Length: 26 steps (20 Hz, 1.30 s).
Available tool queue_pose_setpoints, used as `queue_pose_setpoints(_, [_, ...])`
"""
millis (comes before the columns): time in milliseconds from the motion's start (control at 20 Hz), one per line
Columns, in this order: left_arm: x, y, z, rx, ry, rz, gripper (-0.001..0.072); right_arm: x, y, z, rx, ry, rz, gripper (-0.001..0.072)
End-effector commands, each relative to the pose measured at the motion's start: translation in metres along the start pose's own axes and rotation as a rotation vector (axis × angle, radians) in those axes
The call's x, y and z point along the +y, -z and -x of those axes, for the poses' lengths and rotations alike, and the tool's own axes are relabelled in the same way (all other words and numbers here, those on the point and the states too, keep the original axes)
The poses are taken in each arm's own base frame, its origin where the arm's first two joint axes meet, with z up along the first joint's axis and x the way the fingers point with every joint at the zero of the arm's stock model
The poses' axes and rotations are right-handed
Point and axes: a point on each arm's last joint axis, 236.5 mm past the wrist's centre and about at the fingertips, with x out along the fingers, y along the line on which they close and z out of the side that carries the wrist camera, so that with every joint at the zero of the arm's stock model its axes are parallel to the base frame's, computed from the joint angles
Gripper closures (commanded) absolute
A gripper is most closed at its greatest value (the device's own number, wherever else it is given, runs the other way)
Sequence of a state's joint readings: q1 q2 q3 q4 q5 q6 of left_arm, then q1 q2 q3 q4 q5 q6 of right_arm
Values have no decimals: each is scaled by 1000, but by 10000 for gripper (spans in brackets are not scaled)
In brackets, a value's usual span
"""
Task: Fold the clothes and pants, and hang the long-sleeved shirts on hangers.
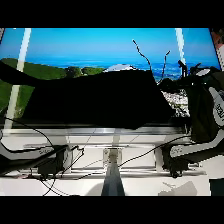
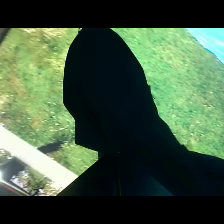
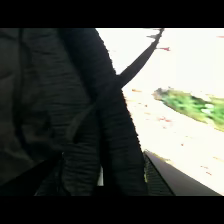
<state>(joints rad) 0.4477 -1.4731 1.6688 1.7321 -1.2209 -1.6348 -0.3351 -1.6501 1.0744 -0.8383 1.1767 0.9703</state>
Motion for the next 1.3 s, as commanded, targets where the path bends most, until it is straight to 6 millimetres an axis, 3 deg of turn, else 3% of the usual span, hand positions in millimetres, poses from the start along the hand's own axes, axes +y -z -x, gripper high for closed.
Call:
queue_pose_setpoints(0, [-11, 4, -6, 23, 21, -7, 694, 9, 7, -8, 50, -56, 35, 159])
queue_pose_setpoints(200, [-23, 8, -12, 39, 37, -26, 694, 25, 13, -28, 91, -64, 170, 163])
queue_pose_setpoints(300, [-30, 9, -15, 45, 42, -39, 693, 41, 11, -36, 84, -87, 277, 287])
queue_pose_setpoints(400, [-36, 10, -18, 51, 48, -48, 693, 52, 4, -41, 58, -96, 374, 590])
queue_pose_setpoints(450, [-39, 11, -18, 54, 52, -53, 693, 54, -5, -39, 38, -84, 391, 670])
queue_pose_setpoints(600, [-36, 4, -16, 29, 38, -73, 694, 64, -52, -10, -95, -21, 447, 689])
queue_pose_setpoints(700, [-27, -10, -8, -25, 5, -81, 693, 62, -95, 30, -244, 68, 433, 689])
queue_pose_setpoints(800, [-19, -29, 5, -110, -26, -92, 693, 52, -125, 76, -379, 154, 369, 689])
queue_pose_setpoints(950, [-23, -62, 26, -269, -5, -86, 694, 36, -127, 116, -440, 198, 297, 689])
queue_pose_setpoints(1050, [-38, -71, 26, -306, 46, -72, 694, 24, -120, 121, -422, 205, 239, 689])
queue_pose_setpoints(1250, [-54, -51, -17, -198, 78, -71, 693, 15, -112, 113, -385, 236, 229, 689])
